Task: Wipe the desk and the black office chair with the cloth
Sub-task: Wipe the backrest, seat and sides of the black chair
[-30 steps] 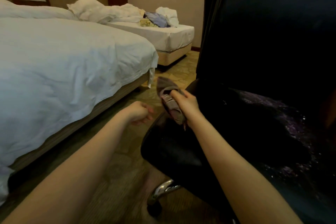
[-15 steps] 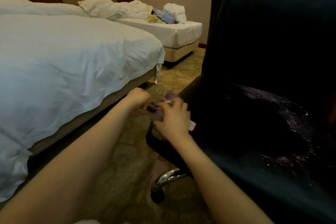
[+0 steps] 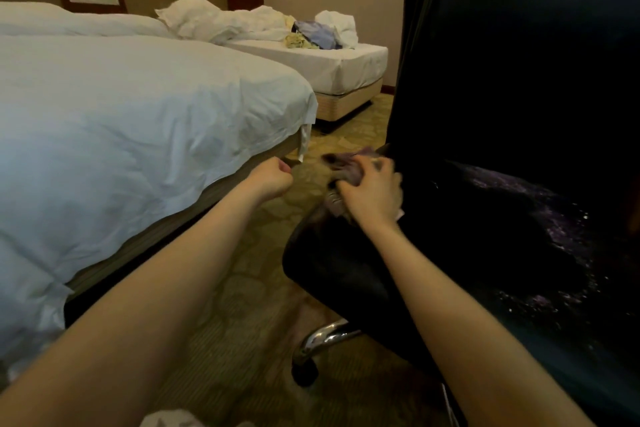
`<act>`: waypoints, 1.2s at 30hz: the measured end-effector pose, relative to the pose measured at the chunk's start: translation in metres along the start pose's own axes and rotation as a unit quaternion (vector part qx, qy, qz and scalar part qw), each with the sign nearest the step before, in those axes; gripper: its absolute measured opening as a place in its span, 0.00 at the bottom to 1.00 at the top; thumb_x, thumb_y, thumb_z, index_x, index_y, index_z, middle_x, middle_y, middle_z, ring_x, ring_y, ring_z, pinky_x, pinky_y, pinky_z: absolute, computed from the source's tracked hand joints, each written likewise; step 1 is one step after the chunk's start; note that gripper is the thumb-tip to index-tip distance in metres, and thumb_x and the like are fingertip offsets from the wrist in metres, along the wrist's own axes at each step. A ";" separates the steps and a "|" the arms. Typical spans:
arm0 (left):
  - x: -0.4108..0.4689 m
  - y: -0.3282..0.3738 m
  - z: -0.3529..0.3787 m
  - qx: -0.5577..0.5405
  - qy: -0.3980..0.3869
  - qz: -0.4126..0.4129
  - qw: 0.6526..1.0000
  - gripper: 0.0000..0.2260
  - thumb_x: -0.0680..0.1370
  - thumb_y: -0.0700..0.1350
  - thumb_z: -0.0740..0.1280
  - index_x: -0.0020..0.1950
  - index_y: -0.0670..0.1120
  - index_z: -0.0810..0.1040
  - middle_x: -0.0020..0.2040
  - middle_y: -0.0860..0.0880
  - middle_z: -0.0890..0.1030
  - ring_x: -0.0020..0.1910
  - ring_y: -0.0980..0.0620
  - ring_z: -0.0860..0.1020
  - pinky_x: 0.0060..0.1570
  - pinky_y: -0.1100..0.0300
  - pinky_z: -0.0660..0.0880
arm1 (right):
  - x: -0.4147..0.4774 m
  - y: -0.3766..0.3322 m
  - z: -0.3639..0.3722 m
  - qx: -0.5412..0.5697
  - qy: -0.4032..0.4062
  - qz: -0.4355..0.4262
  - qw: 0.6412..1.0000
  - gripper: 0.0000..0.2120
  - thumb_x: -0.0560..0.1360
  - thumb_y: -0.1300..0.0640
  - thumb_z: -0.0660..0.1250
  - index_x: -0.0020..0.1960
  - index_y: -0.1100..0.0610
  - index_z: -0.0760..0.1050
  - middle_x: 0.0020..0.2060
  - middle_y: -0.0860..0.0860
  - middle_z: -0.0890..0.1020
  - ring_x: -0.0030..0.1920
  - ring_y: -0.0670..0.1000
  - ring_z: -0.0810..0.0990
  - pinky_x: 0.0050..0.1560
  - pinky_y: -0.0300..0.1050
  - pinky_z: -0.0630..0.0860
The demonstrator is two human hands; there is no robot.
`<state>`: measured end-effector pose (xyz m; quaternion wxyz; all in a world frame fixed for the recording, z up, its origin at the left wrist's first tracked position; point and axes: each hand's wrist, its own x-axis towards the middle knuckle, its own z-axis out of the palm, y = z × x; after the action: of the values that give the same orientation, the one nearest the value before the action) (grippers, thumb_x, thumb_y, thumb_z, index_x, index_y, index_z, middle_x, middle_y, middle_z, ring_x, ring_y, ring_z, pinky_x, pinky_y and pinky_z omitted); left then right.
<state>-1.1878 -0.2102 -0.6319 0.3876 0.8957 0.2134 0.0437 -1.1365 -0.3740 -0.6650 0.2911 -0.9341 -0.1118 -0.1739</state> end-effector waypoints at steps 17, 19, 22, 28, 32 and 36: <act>0.016 0.040 0.024 -0.085 0.055 0.036 0.994 0.08 0.76 0.38 0.59 0.53 0.47 0.69 0.56 0.43 0.76 0.55 0.42 0.75 0.55 0.52 0.72 | 0.045 0.012 0.003 0.308 -0.063 0.145 0.938 0.19 0.72 0.51 0.69 0.62 0.53 0.77 0.57 0.52 0.81 0.58 0.54 0.78 0.56 0.42 0.72; 0.016 0.055 0.041 -0.036 0.025 0.059 0.997 0.10 0.78 0.39 0.59 0.58 0.45 0.71 0.60 0.43 0.74 0.59 0.44 0.72 0.56 0.56 0.68 | 0.063 0.046 -0.011 0.253 -0.009 0.169 0.953 0.21 0.72 0.49 0.69 0.64 0.51 0.75 0.59 0.53 0.79 0.58 0.55 0.77 0.57 0.44 0.71; 0.019 0.082 0.081 0.008 -0.041 0.096 0.995 0.11 0.79 0.40 0.57 0.59 0.41 0.74 0.60 0.41 0.75 0.61 0.43 0.73 0.55 0.57 0.68 | 0.082 0.081 -0.010 0.153 0.038 0.192 0.969 0.24 0.72 0.48 0.68 0.67 0.48 0.71 0.64 0.56 0.71 0.61 0.59 0.73 0.62 0.47 0.70; 0.022 0.090 0.161 0.184 -0.135 0.133 0.965 0.21 0.78 0.42 0.59 0.70 0.38 0.62 0.68 0.39 0.66 0.66 0.38 0.65 0.62 0.50 0.66 | 0.094 0.085 0.014 -0.153 -0.003 0.039 0.987 0.20 0.75 0.49 0.63 0.66 0.44 0.70 0.67 0.53 0.65 0.64 0.61 0.65 0.63 0.54 0.64; 0.028 0.091 0.154 0.208 -0.199 0.124 0.950 0.18 0.80 0.42 0.58 0.68 0.40 0.64 0.68 0.39 0.63 0.67 0.37 0.63 0.65 0.48 0.64 | 0.109 0.118 -0.006 -0.190 -0.011 0.087 0.978 0.20 0.76 0.49 0.62 0.67 0.46 0.70 0.66 0.55 0.65 0.65 0.62 0.64 0.63 0.55 0.64; 0.022 0.088 0.149 0.183 -0.208 0.145 0.950 0.18 0.80 0.39 0.58 0.69 0.39 0.63 0.68 0.39 0.62 0.68 0.37 0.61 0.66 0.47 0.63 | 0.109 0.191 -0.056 -0.225 0.006 0.180 0.957 0.23 0.75 0.50 0.65 0.69 0.54 0.69 0.66 0.59 0.65 0.64 0.65 0.64 0.63 0.57 0.64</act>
<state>-1.1009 -0.3551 -0.6746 0.2423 0.9617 -0.0001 -0.1279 -0.9916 -0.5486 -0.6757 0.1001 -0.9791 0.1020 -0.1450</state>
